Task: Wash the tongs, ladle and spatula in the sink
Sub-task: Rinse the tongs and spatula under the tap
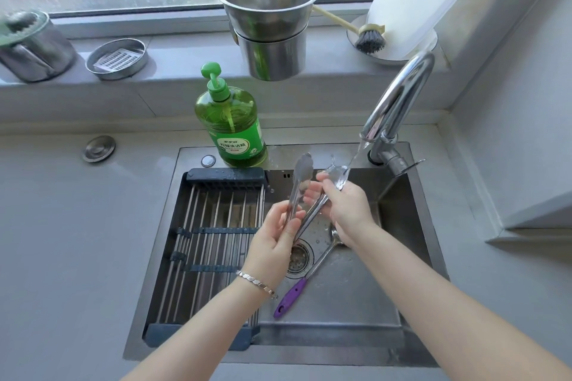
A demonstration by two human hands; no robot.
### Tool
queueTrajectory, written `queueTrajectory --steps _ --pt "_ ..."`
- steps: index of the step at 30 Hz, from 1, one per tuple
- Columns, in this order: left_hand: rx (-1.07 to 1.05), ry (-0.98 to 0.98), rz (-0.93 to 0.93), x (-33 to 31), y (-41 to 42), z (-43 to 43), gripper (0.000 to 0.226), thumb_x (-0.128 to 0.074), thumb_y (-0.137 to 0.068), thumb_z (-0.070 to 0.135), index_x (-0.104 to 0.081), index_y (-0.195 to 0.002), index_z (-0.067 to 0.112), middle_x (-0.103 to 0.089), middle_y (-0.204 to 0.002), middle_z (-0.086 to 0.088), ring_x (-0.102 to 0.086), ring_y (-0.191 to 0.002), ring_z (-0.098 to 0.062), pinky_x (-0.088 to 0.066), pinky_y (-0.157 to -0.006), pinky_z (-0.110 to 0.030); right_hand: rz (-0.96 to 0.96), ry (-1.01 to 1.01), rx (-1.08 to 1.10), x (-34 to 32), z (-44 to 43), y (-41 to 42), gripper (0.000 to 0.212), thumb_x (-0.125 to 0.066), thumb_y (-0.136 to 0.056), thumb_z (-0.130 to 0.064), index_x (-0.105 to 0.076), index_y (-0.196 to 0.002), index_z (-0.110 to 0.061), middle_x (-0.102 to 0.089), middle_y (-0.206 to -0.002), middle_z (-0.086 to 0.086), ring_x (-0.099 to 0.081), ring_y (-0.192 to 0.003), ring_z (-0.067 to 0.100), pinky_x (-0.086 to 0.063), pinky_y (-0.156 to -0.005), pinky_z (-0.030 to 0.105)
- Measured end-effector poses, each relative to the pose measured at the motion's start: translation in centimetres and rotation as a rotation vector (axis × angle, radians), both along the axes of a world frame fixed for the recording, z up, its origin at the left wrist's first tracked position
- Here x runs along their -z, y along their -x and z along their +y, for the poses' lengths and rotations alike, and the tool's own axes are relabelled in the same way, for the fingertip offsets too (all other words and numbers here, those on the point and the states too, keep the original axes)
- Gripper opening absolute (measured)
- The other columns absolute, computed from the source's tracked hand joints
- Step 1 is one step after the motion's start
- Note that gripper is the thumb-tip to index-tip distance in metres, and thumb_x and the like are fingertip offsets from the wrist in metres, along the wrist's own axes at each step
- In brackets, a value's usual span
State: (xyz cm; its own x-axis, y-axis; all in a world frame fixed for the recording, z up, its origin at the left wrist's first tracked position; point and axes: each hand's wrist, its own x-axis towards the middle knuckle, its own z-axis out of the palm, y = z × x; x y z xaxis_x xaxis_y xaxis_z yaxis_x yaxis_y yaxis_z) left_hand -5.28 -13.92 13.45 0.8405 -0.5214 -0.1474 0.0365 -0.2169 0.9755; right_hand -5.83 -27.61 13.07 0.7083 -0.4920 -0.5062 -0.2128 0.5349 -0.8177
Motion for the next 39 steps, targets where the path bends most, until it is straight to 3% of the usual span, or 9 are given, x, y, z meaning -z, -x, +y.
queueTrajectory --steps 7,11,16,23,26,29,33,36,39 --pt "-0.035 -0.115 0.014 0.0 0.1 -1.5 0.016 -0.041 -0.098 0.016 -0.04 -0.103 0.03 -0.066 -0.086 0.001 -0.062 -0.068 -0.02 -0.049 -0.053 -0.023 0.032 -0.098 0.055 -0.6 -0.4 -0.2 0.043 -0.027 -0.102 -0.035 -0.054 -0.088 -0.004 -0.068 -0.07 0.011 -0.069 -0.056 0.018 -0.056 -0.051 0.025" --pt "-0.078 -0.198 0.157 0.2 -0.8 -4.3 0.014 -0.055 -0.091 0.021 -0.047 -0.1 0.014 -0.059 -0.063 -0.004 -0.048 -0.037 -0.004 -0.036 -0.035 -0.015 -0.041 -0.045 -0.031 -1.0 -0.5 0.6 0.011 -0.041 -0.099 -0.013 -0.049 -0.106 -0.01 -0.067 -0.088 0.011 -0.069 -0.078 0.024 -0.057 -0.065 0.03" --pt "-0.042 -0.249 0.294 -0.6 -2.1 -7.8 0.031 -0.056 -0.088 0.041 -0.046 -0.077 0.015 -0.052 -0.053 -0.004 -0.038 -0.023 -0.003 -0.027 -0.029 -0.012 0.004 0.127 -0.025 -1.2 -2.7 1.6 0.014 -0.043 -0.097 -0.01 -0.047 -0.109 -0.017 -0.06 -0.102 0.003 -0.059 -0.111 0.028 -0.046 -0.099 0.044" --pt "0.217 -0.288 0.532 -1.1 -2.2 -9.4 0.057 -0.027 -0.09 0.065 -0.035 -0.058 0.019 -0.03 -0.037 0.006 -0.025 -0.025 -0.006 -0.022 -0.035 -0.006 -0.023 0.182 -0.05 -1.7 -3.8 1.1 0.007 -0.041 -0.099 -0.015 -0.046 -0.103 -0.014 -0.062 -0.102 0.01 -0.062 -0.097 0.022 -0.047 -0.098 0.044" --pt "0.247 -0.101 0.722 -0.7 -2.7 -8.2 0.044 -0.035 -0.09 0.06 -0.041 -0.071 0.02 -0.033 -0.04 0.008 -0.023 -0.028 -0.002 -0.018 -0.034 -0.004 -0.066 0.125 -0.149 -1.6 -3.9 1.0 0.032 -0.044 -0.097 -0.025 -0.047 -0.121 -0.004 -0.063 -0.106 0.012 -0.065 -0.095 0.018 -0.052 -0.091 0.038" --pt "0.245 0.063 0.91 -0.9 -3.3 -7.2 0.035 -0.039 -0.089 0.054 -0.043 -0.078 0.021 -0.037 -0.04 0.01 -0.023 -0.026 0.004 -0.014 -0.027 -0.005 -0.166 -0.117 -0.184 -1.5 -4.0 1.0 0.032 -0.061 -0.087 -0.028 -0.051 -0.111 -0.009 -0.06 -0.112 0.017 -0.064 -0.103 0.021 -0.054 -0.087 0.032" --pt "0.265 0.201 1.143 -1.9 -4.0 -6.7 0.027 -0.052 -0.079 0.043 -0.044 -0.066 0.021 -0.029 -0.037 0.012 -0.025 -0.023 0.001 -0.013 -0.023 -0.005 -0.258 -0.3 -0.103 -0.4 -4.0 0.9 0.08 -0.086 -0.058 -0.023 -0.043 -0.123 -0.007 -0.069 -0.092 0.01 -0.069 -0.089 0.019 -0.056 -0.079 0.031" --pt "0.232 0.129 1.086 -1.6 -3.7 -7.0 0.032 -0.044 -0.094 0.037 -0.042 -0.067 0.021 -0.027 -0.037 0.012 -0.024 -0.026 0.002 -0.016 -0.023 -0.007 -0.157 -0.264 0.031 -0.5 -3.7 0.7 0.051 -0.067 -0.079 0.0 -0.042 -0.124 -0.002 -0.071 -0.075 0.008 -0.068 -0.064 0.015 -0.057 -0.063 0.024" --pt "0.24 -0.176 0.535 -0.9 -3.1 -7.4 0.034 -0.04 -0.097 0.038 -0.047 -0.071 0.018 -0.034 -0.044 0.008 -0.029 -0.032 -0.003 -0.024 -0.033 -0.014 -0.088 -0.131 -0.01 -0.9 -3.8 1.0 0.011 -0.06 -0.083 0.005 -0.06 -0.091 -0.003 -0.068 -0.069 0.005 -0.065 -0.058 0.013 -0.054 -0.057 0.024"
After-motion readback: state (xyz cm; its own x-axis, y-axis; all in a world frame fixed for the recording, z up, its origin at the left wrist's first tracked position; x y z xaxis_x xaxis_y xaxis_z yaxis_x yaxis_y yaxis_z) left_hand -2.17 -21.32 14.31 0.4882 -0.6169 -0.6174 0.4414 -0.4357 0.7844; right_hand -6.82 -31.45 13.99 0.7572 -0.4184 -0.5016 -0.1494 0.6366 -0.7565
